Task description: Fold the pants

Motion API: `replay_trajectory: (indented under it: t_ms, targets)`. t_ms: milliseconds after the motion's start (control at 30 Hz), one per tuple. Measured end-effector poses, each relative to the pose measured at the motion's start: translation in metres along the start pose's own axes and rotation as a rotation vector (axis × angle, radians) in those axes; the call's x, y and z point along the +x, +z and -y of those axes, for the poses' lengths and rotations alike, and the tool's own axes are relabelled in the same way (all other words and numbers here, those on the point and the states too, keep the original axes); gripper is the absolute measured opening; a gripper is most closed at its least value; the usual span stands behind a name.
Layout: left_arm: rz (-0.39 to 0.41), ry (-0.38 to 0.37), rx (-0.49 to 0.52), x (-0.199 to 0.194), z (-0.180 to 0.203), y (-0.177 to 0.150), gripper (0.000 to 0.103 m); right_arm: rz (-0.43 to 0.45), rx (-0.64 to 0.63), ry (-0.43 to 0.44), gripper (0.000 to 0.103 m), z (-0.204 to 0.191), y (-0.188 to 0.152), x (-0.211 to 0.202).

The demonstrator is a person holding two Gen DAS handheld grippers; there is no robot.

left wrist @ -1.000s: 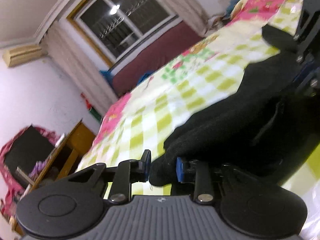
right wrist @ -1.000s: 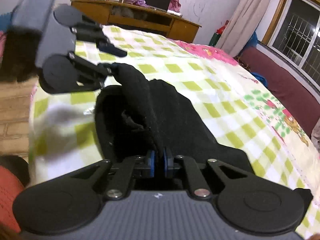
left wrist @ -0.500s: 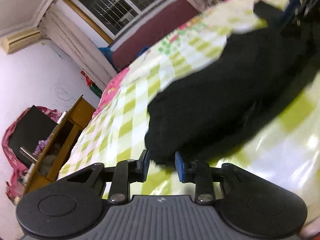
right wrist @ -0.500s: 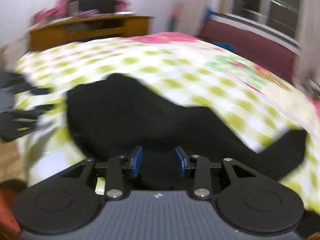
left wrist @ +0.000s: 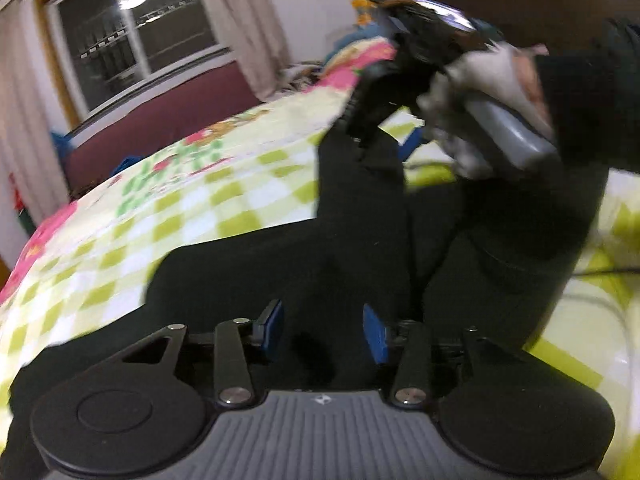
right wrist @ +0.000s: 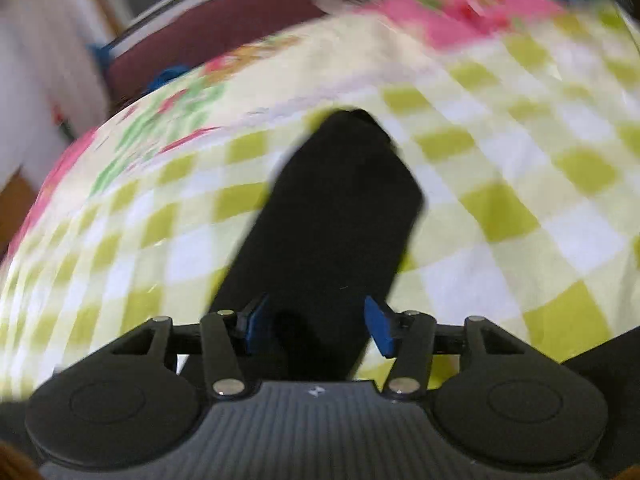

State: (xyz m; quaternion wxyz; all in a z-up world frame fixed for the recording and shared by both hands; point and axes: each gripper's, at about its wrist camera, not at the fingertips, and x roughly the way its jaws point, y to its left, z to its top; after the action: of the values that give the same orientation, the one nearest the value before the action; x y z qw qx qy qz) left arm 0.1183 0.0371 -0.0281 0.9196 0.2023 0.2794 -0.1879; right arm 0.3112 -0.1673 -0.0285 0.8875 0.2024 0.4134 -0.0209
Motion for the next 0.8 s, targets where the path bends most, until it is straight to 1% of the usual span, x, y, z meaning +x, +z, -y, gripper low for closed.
replay_trajectory:
  t_ms: [33,100,133,167,233,300,333,367,400,433,467,500,533,600,667,700,733,767,800]
  targets:
    - [-0.017,-0.008,0.001,0.007,0.001,0.002,0.058,-0.031,0.054,0.014,0.055,0.007,0.004,0.009]
    - [-0.052,-0.028,-0.018,0.015,0.002,0.007,0.058,-0.04,0.094,0.024,0.055,0.011,0.009,0.014]
    - [-0.06,-0.038,-0.031,0.017,0.001,0.008,0.058,-0.026,0.093,0.021,0.055,0.009,0.014,0.014]
    - [-0.068,-0.042,-0.04,0.019,0.0,0.009,0.058,-0.023,0.092,0.016,0.058,0.007,0.018,0.016]
    - [-0.081,-0.049,-0.059,0.017,-0.003,0.007,0.058,-0.035,0.101,0.016,0.061,0.007,0.033,0.026]
    - [-0.084,-0.055,-0.067,0.014,-0.005,0.007,0.058,-0.042,0.101,0.002,0.061,0.003,0.039,0.031]
    - [-0.083,-0.056,-0.067,0.013,-0.005,0.006,0.058,-0.031,0.093,0.0,0.062,0.002,0.042,0.034]
    - [-0.082,-0.054,-0.067,0.013,-0.003,0.006,0.058,-0.028,0.07,-0.014,0.061,0.0,0.044,0.039]
    - [-0.08,-0.048,-0.065,0.013,0.0,0.005,0.058,-0.045,0.049,-0.036,0.055,-0.002,0.044,0.046]
    - [-0.08,-0.039,-0.059,0.015,0.003,0.005,0.056,-0.051,0.041,-0.029,0.023,-0.002,0.044,0.049]
    - [-0.082,-0.038,-0.055,0.017,0.005,0.005,0.055,-0.065,0.053,0.014,0.004,0.001,0.044,0.05]
    - [-0.084,-0.045,-0.054,0.018,0.006,0.006,0.049,-0.073,0.084,0.063,0.001,0.005,0.044,0.046]
    - [-0.083,-0.061,-0.052,0.019,0.006,0.008,0.04,-0.061,0.099,0.111,0.001,0.009,0.044,0.036]
    - [-0.081,-0.101,-0.047,0.016,0.008,0.011,0.028,-0.005,0.097,0.158,0.001,0.016,0.045,0.011]
    - [-0.056,-0.121,-0.032,0.008,0.015,0.015,0.027,0.058,0.121,0.225,0.001,0.032,0.044,-0.024]
    - [-0.042,-0.132,-0.009,0.005,0.022,0.017,0.023,0.093,0.117,0.227,0.001,0.04,0.04,-0.042]
    - [-0.03,-0.133,0.013,0.002,0.029,0.018,0.02,0.124,0.096,0.201,0.002,0.048,0.035,-0.058]
    - [-0.026,-0.129,0.032,0.0,0.038,0.019,0.02,0.131,0.059,0.169,0.009,0.052,0.029,-0.07]
    - [-0.028,-0.141,0.042,-0.001,0.046,0.02,0.027,0.109,0.032,0.147,0.008,0.055,0.022,-0.074]
